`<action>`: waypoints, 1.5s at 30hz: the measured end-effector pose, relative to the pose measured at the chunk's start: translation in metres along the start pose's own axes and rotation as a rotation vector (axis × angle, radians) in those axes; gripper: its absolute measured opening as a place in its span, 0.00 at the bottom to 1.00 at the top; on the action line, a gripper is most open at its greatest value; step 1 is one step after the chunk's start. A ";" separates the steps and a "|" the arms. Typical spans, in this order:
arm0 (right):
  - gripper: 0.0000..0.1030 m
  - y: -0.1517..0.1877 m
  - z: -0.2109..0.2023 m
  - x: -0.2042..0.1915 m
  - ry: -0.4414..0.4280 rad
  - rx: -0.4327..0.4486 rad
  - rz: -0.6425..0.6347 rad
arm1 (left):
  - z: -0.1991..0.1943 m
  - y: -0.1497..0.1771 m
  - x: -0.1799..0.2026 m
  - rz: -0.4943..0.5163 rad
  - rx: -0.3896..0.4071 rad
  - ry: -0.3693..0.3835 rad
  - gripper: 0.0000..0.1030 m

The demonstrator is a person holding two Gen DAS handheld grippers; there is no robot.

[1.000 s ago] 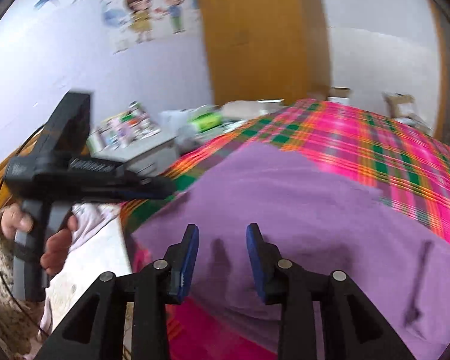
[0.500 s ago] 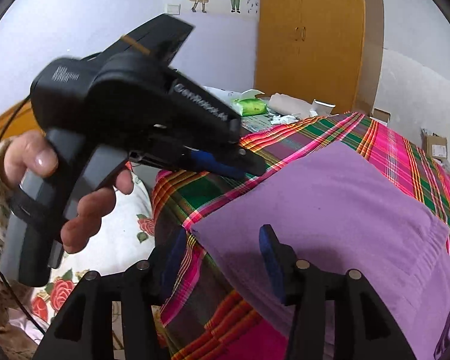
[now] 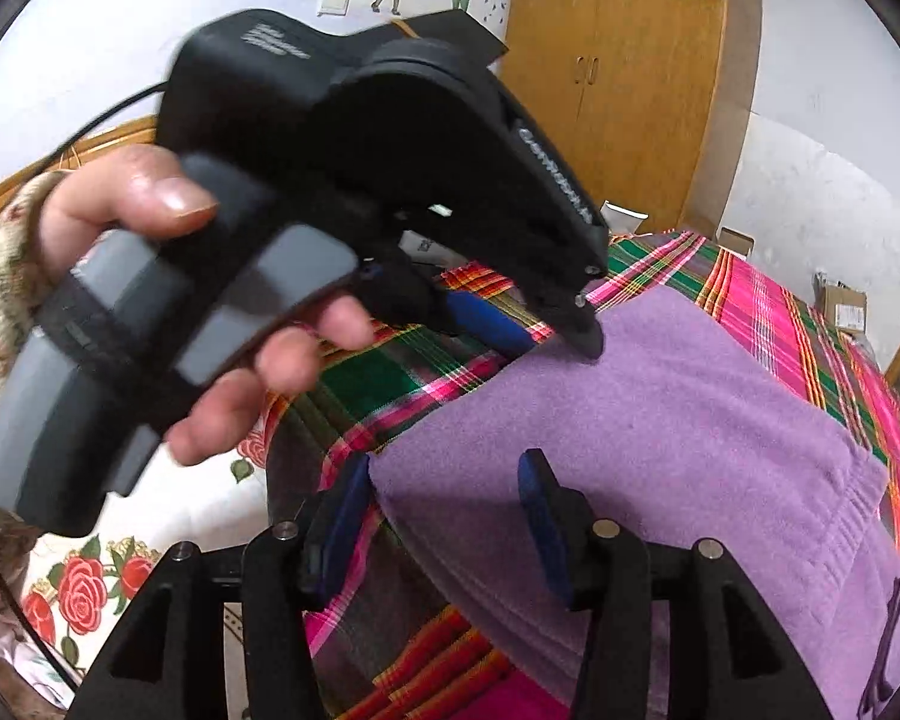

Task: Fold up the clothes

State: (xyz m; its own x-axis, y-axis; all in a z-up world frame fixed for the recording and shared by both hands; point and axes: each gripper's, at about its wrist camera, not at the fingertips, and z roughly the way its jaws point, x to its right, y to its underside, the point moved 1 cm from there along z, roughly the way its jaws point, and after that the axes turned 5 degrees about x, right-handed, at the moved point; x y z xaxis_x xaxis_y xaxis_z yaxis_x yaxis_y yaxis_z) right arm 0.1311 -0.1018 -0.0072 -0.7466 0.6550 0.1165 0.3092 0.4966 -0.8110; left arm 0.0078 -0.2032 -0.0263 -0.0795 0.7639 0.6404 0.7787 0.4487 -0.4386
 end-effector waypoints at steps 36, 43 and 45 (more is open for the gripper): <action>0.18 -0.003 -0.086 0.051 0.014 0.202 0.166 | 0.003 -0.027 0.072 -0.004 -0.032 0.141 0.13; 0.18 -0.012 -0.133 0.061 0.030 0.273 0.211 | -0.012 -0.022 0.109 0.019 0.001 0.194 0.13; 0.18 -0.013 -0.141 0.066 0.037 0.293 0.222 | -0.017 -0.019 0.121 0.034 0.010 0.201 0.13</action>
State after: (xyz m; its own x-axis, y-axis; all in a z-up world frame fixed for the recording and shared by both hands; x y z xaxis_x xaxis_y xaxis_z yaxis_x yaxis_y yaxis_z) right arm 0.1609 0.0154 0.0913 -0.6565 0.7516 -0.0643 0.2757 0.1597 -0.9479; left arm -0.0058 -0.1274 0.0699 0.0738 0.6710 0.7378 0.7727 0.4292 -0.4676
